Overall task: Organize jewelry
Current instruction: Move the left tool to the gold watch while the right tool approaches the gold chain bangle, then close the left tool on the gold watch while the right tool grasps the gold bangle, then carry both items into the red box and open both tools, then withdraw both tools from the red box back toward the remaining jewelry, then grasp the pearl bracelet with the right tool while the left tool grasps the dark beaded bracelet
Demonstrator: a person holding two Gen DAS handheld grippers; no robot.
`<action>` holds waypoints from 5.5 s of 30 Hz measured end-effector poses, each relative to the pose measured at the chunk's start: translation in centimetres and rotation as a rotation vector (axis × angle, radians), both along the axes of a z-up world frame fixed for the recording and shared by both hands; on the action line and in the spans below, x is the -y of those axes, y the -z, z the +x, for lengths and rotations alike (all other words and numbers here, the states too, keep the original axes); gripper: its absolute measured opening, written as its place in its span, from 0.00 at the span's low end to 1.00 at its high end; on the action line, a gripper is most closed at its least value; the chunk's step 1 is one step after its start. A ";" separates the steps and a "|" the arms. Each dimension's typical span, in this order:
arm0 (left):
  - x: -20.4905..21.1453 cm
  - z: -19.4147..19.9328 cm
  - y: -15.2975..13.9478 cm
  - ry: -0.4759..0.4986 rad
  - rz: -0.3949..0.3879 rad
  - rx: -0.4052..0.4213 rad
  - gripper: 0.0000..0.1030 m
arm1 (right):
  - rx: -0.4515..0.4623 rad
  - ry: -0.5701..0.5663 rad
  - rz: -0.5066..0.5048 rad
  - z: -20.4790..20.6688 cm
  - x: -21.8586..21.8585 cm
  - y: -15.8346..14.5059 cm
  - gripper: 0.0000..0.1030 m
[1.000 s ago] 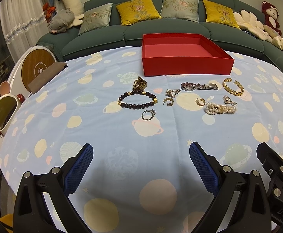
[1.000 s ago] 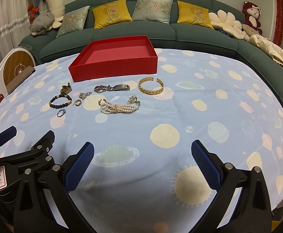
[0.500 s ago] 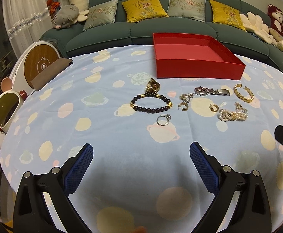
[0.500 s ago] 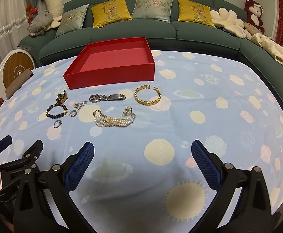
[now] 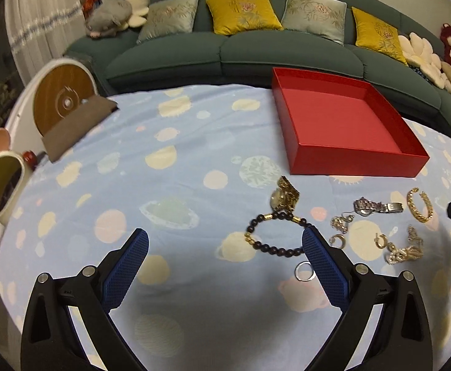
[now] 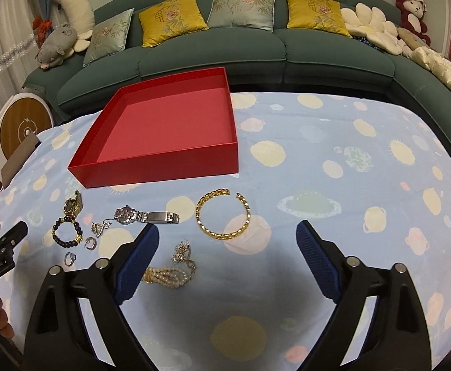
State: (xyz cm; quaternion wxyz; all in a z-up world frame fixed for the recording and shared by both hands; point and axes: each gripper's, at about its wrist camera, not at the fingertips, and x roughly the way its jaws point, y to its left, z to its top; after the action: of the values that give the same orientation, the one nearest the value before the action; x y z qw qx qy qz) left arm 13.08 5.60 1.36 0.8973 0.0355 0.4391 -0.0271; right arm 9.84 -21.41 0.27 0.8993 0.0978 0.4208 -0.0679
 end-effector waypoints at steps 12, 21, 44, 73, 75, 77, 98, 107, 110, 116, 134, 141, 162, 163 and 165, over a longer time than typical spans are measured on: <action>1.4 1.6 1.8 0.041 -0.016 -0.042 0.94 | -0.092 0.016 0.030 2.9 0.8 4.3 0.73; 1.6 2.2 1.9 0.037 -0.039 -0.043 0.94 | -0.109 -0.016 -0.034 4.0 -0.4 5.5 0.71; 3.7 6.1 5.5 0.076 0.040 -0.073 0.73 | -0.035 0.006 0.026 2.9 0.7 2.9 0.52; 4.9 5.3 -6.0 0.241 -0.225 0.094 0.13 | 0.153 -0.073 0.061 4.1 0.1 -5.7 0.52; 6.2 7.6 -7.3 0.253 -0.232 0.107 0.13 | 0.175 -0.063 0.055 6.4 0.8 -6.6 0.52; 7.7 10.2 -8.0 0.248 -0.211 0.131 0.13 | 0.174 -0.056 0.063 9.1 1.5 -6.9 0.52; 12.9 27.3 -0.1 0.146 -0.101 -0.003 0.15 | 0.009 -0.062 0.122 26.1 2.0 0.9 0.53; 9.0 21.8 -4.4 0.149 -0.170 0.098 0.47 | 0.154 -0.042 0.164 19.2 3.1 -3.8 0.61; 6.4 17.2 -6.7 0.145 -0.194 0.126 0.56 | 0.183 -0.067 0.131 14.0 2.8 -6.6 0.62; 3.3 8.5 -7.9 0.144 -0.159 0.097 0.63 | 0.204 -0.094 0.055 3.3 1.3 -9.6 0.70; 1.1 -1.8 1.4 0.154 -0.120 -0.030 0.71 | 0.034 -0.302 -0.030 -5.2 -5.2 -0.1 0.61; 0.6 -2.4 2.2 0.191 -0.128 -0.064 0.71 | 0.023 -0.478 -0.084 -3.2 -7.5 2.0 0.55; 0.5 -2.9 3.8 0.223 -0.136 -0.104 0.71 | -0.057 -0.525 -0.078 -0.7 -7.9 4.1 0.27; 0.5 -2.8 3.8 0.222 -0.138 -0.107 0.71 | -0.067 -0.517 -0.069 -0.7 -7.6 4.2 0.19; 0.5 -2.6 3.9 0.215 -0.145 -0.113 0.71 | -0.081 -0.509 -0.044 -0.9 -7.1 4.5 0.14</action>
State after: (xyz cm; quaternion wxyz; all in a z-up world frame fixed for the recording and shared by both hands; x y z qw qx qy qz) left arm 10.51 5.13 -2.50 0.8633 0.0157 0.4795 -0.1568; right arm 8.95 -14.31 -4.24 0.8717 -0.0336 0.4660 0.1476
